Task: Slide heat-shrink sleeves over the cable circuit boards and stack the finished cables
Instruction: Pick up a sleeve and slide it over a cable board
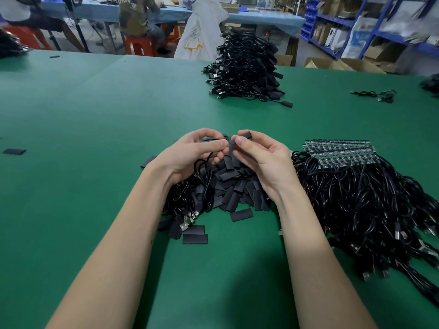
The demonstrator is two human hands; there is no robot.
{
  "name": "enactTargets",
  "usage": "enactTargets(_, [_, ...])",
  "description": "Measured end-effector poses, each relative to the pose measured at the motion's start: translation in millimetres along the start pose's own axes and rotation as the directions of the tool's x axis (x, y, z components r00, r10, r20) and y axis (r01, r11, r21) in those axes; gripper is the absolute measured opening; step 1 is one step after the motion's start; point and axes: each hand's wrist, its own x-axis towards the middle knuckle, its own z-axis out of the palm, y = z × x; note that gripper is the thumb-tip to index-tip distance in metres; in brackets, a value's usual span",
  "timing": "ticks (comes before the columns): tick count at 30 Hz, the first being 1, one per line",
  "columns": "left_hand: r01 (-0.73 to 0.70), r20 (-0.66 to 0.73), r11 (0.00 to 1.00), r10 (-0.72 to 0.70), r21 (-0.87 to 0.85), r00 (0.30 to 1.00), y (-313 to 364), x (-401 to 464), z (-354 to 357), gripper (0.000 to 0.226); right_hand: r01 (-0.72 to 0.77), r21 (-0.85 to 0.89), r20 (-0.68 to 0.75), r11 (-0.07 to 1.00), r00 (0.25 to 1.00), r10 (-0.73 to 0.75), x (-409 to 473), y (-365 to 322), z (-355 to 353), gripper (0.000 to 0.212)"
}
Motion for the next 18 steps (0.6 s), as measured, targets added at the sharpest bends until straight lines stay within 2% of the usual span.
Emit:
enactTargets(6, [-0.033, 0.034, 0.999, 0.033, -0.009, 0.999, 2.8, -1.4, 3.2, 0.021, -0.017, 0.077, -0.036, 0.997, 0.999, 0.019, -0.7, -0.2, 3.0, 0.010])
enactTargets(12, [-0.241, -0.002, 0.942, 0.248, 0.234, 0.969, 3.9, -5.2, 1.8, 0.009, -0.005, 0.126, -0.074, 0.992, 0.997, 0.015, 0.8, -1.8, 2.4, 0.009])
enactTargets(18, [-0.305, -0.026, 0.908, 0.326, 0.287, 0.945, 3.6, -5.0, 7.0, 0.006, -0.004, 0.170, -0.093, 0.985, 0.995, 0.020, 2.9, -1.7, 0.8, 0.006])
